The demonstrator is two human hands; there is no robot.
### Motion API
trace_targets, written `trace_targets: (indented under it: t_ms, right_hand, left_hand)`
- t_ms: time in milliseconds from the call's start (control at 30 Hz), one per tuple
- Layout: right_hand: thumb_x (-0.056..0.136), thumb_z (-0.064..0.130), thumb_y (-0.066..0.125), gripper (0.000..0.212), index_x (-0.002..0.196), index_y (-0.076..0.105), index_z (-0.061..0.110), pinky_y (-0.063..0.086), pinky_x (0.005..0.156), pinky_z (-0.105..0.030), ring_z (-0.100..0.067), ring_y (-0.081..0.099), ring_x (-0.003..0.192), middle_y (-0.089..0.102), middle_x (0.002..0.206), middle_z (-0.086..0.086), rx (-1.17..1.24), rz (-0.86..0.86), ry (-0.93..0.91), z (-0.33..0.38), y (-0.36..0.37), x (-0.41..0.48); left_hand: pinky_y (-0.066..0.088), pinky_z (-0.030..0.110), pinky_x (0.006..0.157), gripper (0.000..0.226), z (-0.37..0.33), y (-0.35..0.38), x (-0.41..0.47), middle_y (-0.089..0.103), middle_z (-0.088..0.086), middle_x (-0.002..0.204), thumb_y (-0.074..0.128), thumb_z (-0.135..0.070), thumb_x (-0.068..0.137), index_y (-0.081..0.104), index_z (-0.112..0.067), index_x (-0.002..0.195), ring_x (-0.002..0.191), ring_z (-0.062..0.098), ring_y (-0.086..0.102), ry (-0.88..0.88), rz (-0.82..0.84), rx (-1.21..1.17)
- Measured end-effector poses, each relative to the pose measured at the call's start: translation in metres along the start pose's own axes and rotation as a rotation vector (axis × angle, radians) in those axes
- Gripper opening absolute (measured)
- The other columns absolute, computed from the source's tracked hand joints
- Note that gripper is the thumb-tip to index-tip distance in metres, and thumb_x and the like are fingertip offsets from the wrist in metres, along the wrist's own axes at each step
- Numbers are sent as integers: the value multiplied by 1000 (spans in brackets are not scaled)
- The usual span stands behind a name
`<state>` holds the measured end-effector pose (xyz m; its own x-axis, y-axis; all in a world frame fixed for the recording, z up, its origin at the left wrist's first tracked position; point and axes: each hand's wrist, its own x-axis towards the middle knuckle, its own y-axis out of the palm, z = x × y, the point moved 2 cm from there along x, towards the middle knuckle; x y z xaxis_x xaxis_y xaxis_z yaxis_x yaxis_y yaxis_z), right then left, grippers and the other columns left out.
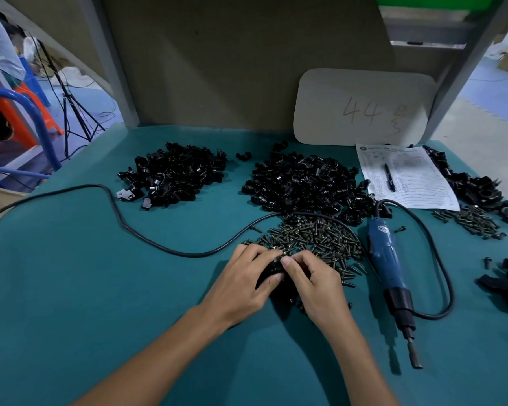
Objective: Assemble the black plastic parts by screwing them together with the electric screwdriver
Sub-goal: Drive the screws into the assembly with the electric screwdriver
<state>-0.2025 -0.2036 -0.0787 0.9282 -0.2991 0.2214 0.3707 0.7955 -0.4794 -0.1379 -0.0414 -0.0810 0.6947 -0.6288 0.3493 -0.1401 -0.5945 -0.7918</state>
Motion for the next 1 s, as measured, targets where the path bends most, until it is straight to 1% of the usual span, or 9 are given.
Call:
trace_targets:
  t_ms: [200, 300, 433, 533, 600, 667, 767, 867, 1000]
  right_hand:
    - [99, 45, 57, 25, 90, 68, 25, 41, 66, -16, -4, 61, 80, 65, 81, 15, -100, 0, -35, 7, -2, 1]
    - [95, 62, 47, 36, 105, 65, 34, 48, 80, -23, -1, 60, 93, 62, 96, 22, -230, -12, -21, 14, -26, 5]
    - [89, 65, 56, 64, 132, 55, 18, 45, 94, -46, -32, 54, 117, 61, 123, -7, -585, -213, 190, -13, -107, 11]
    - [86, 70, 62, 83, 142, 40, 14, 46, 86, -47, -37, 57, 112, 61, 125, -14, -734, -40, 482, -34, -136, 12]
    - [87, 68, 65, 72, 134, 42, 19, 44, 75, -41, -31, 59, 97, 63, 109, -5, -729, 63, 585, -41, -140, 14]
    - [87, 56, 72, 49, 117, 51, 22, 47, 74, -41, -26, 61, 89, 65, 99, 0, -566, 52, 581, -48, -146, 19]
    - [93, 37, 71, 40, 108, 66, 1, 49, 72, -41, -26, 62, 78, 68, 86, -7, 17, -142, 574, -57, -153, 17]
    - [98, 38, 63, 32, 106, 61, 7, 58, 59, -33, -20, 69, 65, 73, 75, -8, 628, -347, 655, -52, -146, 10]
    - [86, 40, 74, 47, 110, 50, 8, 64, 75, -40, -25, 77, 89, 78, 89, -14, 1063, -411, 520, -38, -119, 10]
  left_hand:
    - [33, 13, 97, 41, -1, -1, 0, 52, -11, 120, 55, -42, 101, 56, -22, 138, 109, 5, 40, 2, -15, -7]
    - [31, 12, 97, 43, -1, -2, 1, 53, -13, 118, 52, -46, 102, 56, -24, 138, 110, 4, 40, -22, -31, -25]
    - [29, 8, 95, 46, -1, 0, 1, 51, -13, 117, 48, -52, 101, 56, -25, 138, 110, 4, 38, -32, -18, -16]
    - [29, 8, 94, 45, -1, 0, 1, 52, -13, 117, 51, -50, 101, 56, -25, 138, 109, 3, 37, -32, -11, -16]
    - [29, 9, 95, 44, -1, 0, 1, 52, -14, 118, 51, -50, 101, 56, -26, 138, 110, 2, 38, -36, -6, -14]
    - [34, 14, 94, 45, -3, 0, 0, 54, -15, 118, 48, -53, 102, 56, -27, 137, 110, 3, 40, -34, -6, 12]
    - [38, 19, 87, 47, -5, 0, 0, 57, -14, 114, 41, -57, 103, 56, -24, 133, 101, 5, 42, -41, -6, 86]
    - [36, 20, 80, 52, -7, 2, 1, 55, -12, 105, 33, -63, 102, 55, -24, 128, 92, 7, 43, -33, 14, 150]
    - [37, 22, 73, 52, -6, 5, 0, 49, -12, 96, 22, -72, 97, 46, -31, 119, 86, 8, 46, -19, 22, 171]
